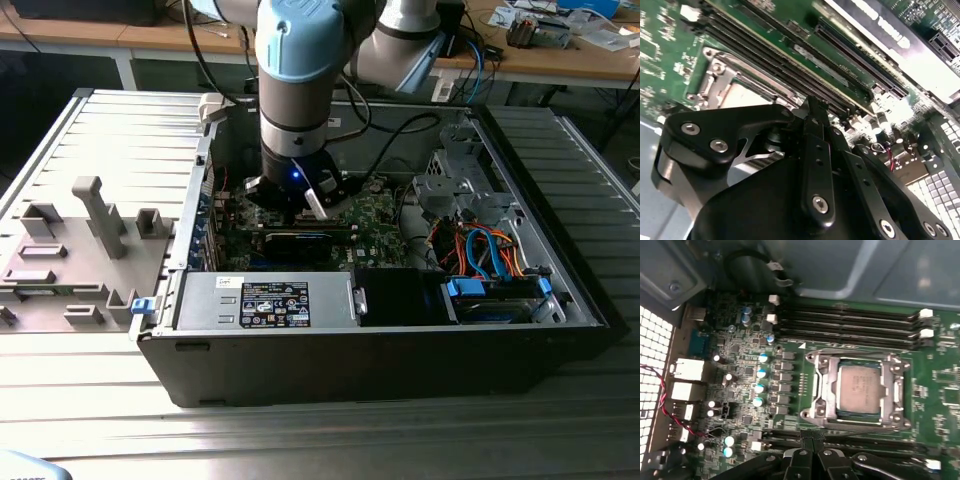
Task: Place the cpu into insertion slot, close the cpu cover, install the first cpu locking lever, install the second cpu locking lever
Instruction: 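Install the second cpu locking lever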
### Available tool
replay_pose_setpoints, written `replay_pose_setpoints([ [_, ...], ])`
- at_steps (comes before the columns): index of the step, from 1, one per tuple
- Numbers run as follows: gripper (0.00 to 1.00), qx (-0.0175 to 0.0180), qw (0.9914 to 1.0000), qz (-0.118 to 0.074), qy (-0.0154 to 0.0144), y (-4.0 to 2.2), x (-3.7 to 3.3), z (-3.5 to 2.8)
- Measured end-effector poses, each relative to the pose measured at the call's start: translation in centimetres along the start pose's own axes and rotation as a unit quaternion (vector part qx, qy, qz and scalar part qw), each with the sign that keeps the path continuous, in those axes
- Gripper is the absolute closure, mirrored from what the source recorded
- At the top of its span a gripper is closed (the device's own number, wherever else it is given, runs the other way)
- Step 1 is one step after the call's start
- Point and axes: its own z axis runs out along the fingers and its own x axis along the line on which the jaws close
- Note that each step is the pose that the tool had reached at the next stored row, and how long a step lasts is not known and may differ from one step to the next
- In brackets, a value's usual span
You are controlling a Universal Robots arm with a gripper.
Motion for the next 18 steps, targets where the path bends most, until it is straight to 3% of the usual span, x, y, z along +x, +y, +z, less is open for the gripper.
replay_pose_setpoints([
  [5, 0.89, -0.0006, 1.0, -0.001, 0.0003, 0.08, 0.24, 0.62],
  [18, 0.89, -0.0041, 0.99999, -0.003, 0.0003, 1.12, 0.12, 1.67],
])
